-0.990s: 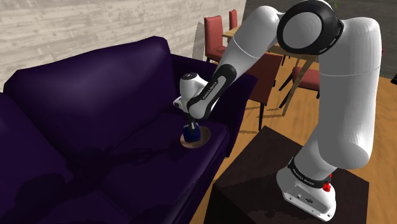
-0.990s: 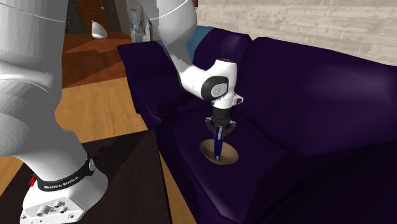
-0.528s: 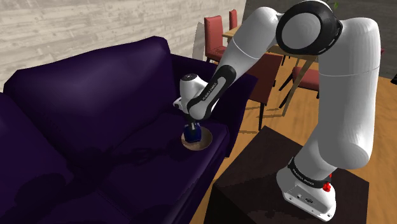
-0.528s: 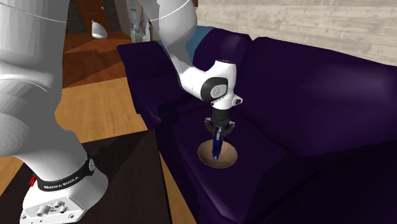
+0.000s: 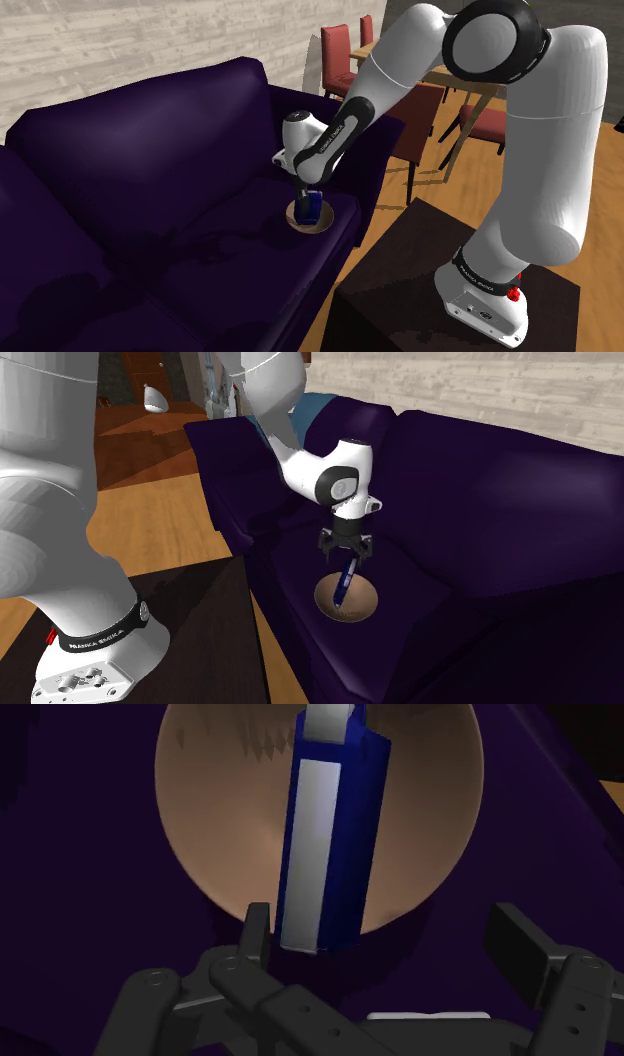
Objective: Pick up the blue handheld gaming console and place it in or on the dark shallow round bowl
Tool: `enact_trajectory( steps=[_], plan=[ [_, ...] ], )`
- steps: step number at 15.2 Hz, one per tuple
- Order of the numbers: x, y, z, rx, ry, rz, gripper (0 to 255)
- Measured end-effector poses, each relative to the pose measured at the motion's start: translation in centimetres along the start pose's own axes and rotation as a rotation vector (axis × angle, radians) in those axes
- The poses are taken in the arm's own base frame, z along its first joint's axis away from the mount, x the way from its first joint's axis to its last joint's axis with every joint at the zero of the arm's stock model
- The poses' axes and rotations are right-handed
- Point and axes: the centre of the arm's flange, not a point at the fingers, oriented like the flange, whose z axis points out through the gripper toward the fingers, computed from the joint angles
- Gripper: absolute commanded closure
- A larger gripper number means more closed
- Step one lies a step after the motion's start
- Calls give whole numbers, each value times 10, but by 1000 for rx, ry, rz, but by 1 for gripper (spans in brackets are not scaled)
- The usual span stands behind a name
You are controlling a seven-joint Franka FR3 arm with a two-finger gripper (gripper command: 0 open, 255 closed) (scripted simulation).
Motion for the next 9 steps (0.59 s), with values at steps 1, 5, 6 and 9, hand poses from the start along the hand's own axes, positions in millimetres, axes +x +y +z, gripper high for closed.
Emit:
enact_trajectory(
  steps=[1, 5, 6, 9],
  plan=[
    [0, 0, -10, -1, 0, 0, 0],
    [0, 1, -31, 0, 0, 0, 0],
    [0, 1, -32, 0, 0, 0, 0],
    [0, 1, -32, 0, 0, 0, 0]
  ],
)
